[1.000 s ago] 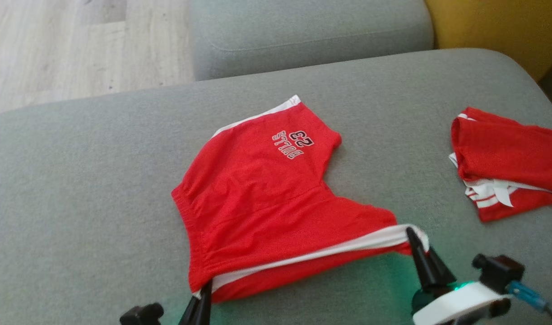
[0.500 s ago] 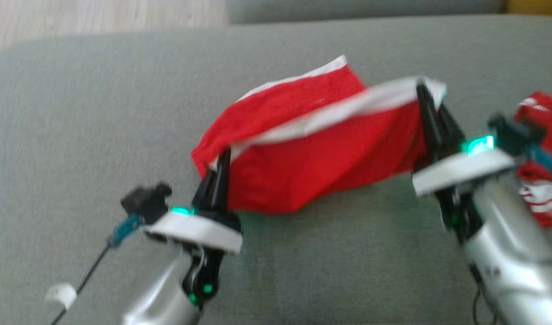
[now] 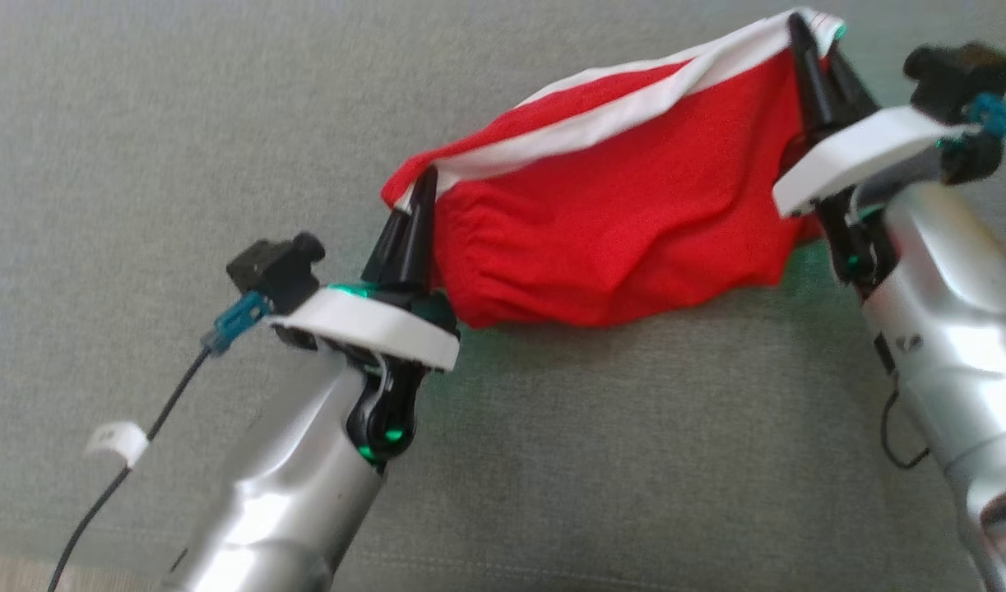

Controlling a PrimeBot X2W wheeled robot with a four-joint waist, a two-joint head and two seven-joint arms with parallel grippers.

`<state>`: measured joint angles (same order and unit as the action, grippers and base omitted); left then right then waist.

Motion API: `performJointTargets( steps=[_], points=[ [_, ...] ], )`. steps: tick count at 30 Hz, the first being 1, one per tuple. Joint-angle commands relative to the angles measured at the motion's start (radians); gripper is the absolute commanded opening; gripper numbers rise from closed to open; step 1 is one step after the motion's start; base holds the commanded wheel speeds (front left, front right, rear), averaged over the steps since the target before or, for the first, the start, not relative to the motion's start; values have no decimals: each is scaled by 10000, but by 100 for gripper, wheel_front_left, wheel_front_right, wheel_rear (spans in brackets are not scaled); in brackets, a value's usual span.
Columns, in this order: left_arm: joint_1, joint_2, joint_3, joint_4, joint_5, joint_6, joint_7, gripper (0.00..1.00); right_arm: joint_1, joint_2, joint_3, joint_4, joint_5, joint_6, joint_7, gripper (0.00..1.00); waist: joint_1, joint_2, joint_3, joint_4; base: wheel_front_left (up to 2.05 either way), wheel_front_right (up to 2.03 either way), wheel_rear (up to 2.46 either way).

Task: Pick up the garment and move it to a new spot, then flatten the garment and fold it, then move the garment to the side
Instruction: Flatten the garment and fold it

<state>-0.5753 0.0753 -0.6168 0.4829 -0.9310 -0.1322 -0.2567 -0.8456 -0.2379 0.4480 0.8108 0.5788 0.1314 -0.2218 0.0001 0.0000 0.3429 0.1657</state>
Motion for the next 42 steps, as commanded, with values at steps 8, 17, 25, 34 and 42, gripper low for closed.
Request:
performJointTargets(
  steps=[8, 17, 25, 34, 42],
  points=[
    [-831, -160, 771, 466, 613, 15, -51, 100, -1230, 250, -246, 1450, -948, -7, -380, 100, -1, 0, 722, 324, 0, 0, 0],
    [240, -236, 1407, 836, 1135, 15, -51, 100, -548, 345, -824, 1603, -2206, -7, -397, 100, -1, 0, 409, 185, 0, 0, 0],
    [836, -247, 1391, 898, 1183, 15, -51, 100, -94, 662, -1233, 2889, -3070, -7, -393, 100, -1, 0, 258, 169, 0, 0, 0],
    [1276, -249, 2077, 720, 1994, 15, -51, 100, -53, 1223, -1699, 4113, -3078, -7, -201, 0, -1, 0, -50, 207, 0, 0, 0],
    [2246, -249, 3621, 328, 3323, 15, -51, 100, 861, 1123, -2864, 3450, -2557, -7, -393, 0, -1, 0, -874, -252, 0, 0, 0]
  ],
)
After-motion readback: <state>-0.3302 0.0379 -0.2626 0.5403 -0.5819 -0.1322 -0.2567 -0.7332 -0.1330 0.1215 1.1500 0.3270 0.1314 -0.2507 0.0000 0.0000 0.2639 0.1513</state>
